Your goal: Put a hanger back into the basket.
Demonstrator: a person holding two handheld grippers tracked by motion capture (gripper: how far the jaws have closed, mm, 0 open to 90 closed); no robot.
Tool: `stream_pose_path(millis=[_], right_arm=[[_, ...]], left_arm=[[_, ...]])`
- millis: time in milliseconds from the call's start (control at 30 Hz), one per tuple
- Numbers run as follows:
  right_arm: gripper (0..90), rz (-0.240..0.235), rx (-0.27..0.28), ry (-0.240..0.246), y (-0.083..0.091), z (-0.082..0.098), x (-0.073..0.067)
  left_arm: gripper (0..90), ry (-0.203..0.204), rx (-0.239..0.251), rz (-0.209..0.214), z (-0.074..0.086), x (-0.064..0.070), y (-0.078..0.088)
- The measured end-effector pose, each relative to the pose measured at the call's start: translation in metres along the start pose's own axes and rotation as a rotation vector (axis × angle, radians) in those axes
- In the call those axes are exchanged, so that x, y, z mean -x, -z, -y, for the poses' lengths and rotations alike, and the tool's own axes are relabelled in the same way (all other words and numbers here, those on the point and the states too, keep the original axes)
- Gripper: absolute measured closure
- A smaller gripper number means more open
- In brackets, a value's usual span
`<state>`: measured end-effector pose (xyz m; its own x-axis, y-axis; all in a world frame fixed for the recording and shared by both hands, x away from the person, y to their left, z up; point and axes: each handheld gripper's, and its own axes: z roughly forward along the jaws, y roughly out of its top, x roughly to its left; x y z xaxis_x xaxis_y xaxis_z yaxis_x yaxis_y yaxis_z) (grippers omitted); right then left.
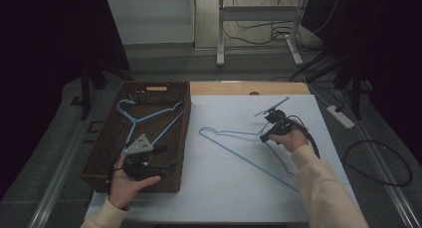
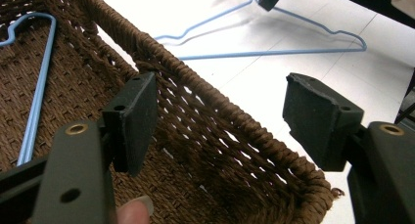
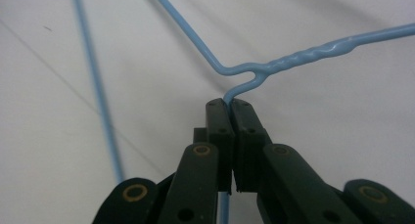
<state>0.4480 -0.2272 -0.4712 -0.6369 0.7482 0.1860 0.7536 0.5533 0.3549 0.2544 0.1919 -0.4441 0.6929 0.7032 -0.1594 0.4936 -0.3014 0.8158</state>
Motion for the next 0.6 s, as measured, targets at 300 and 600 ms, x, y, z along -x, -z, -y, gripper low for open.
stream_pose_path(millis=[300, 600], right_arm=[[88.4, -0.106, 0.108, -0.08, 0.025, 0.018, 0.002], [88.4, -0.226, 0.221, -0.114, 0.042, 0.024, -0.005]], left_arm=[[30.5, -0.007, 0.002, 0.003, -0.002, 0.003, -0.001], [30.6, -0.014, 0.005, 0.009, -0.006, 0.007, -0.001]])
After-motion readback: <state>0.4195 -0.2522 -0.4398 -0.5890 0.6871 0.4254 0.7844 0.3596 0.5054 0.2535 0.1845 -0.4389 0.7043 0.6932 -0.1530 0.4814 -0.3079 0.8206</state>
